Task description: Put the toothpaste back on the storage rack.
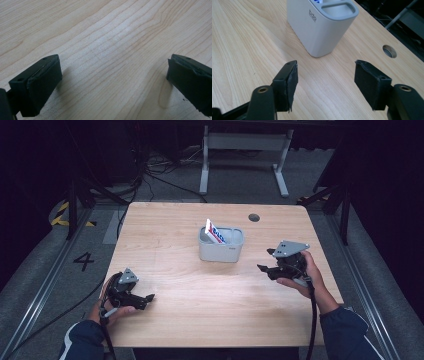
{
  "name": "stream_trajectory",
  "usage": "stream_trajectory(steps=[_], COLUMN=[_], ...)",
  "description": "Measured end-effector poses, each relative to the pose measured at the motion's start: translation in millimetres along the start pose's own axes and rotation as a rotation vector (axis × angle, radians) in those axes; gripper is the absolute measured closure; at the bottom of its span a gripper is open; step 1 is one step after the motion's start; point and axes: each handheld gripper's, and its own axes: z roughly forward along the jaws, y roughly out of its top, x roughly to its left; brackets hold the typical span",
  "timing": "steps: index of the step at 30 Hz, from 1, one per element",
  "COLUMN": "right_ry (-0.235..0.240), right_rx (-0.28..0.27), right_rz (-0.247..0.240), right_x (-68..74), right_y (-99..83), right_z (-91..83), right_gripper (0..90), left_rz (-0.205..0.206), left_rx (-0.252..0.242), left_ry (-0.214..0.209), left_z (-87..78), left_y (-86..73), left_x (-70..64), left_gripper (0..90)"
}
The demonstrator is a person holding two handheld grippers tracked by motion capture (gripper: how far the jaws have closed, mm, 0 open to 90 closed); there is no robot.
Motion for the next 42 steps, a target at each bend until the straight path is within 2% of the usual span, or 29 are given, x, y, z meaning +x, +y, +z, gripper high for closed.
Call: stream_trajectory(steps=[5, 12, 20, 22, 29, 32, 36, 37, 40, 42], right_ry=[-0.012, -0.063, -0.075, -0.089, -0.094, -0.101, -0.116, -0.116, -0.124, -0.106], right_rx=[0.015, 0.045, 0.065, 0.075, 0.113, 0.12, 0.136, 0.137, 0.144, 0.135], right_rz=[0.011, 0.044, 0.085, 0.102, 0.151, 0.157, 0.189, 0.218, 0.233, 0.286], right_x=[3.1, 5.4, 4.3, 3.4, 3.7, 4.2, 5.1, 4.7, 4.6, 3.8], right_y=[-12.8, -32.5, -55.4, -66.9, -95.5, -101.9, -115.9, -122.7, -132.4, -143.3], right_z=[-1.3, -1.8, -6.3, -8.9, -12.5, -13.6, -17.5, -19.0, -20.7, -24.7], right_gripper=[32.1, 27.2, 25.3, 24.4, 23.0, 22.7, 22.4, 22.4, 22.3, 21.9], left_rz=[0.001, 0.002, -0.001, 0.001, 0.004, -0.002, 0.001, -0.002, -0.002, -0.002], left_rx=[0.0, 0.001, 0.0, 0.001, 0.001, -0.001, 0.0, -0.001, 0.001, 0.001], left_ry=[0.0, 0.0, 0.0, 0.0, -0.001, -0.002, 0.0, -0.001, 0.0, 0.0], left_z=[0.0, -0.1, 0.0, 0.0, 0.0, 0.2, 0.1, 0.2, 0.2, 0.1], left_y=[0.0, 0.1, 0.0, 0.0, 0.1, 0.0, 0.1, 0.1, 0.1, 0.1], left_x=[0.0, 0.1, -0.1, 0.0, 0.2, -0.1, 0.0, -0.2, -0.2, -0.2], left_gripper=[0.3, 0.3, 0.3, 0.3, 0.4, 0.3, 0.3, 0.3, 0.3, 0.3])
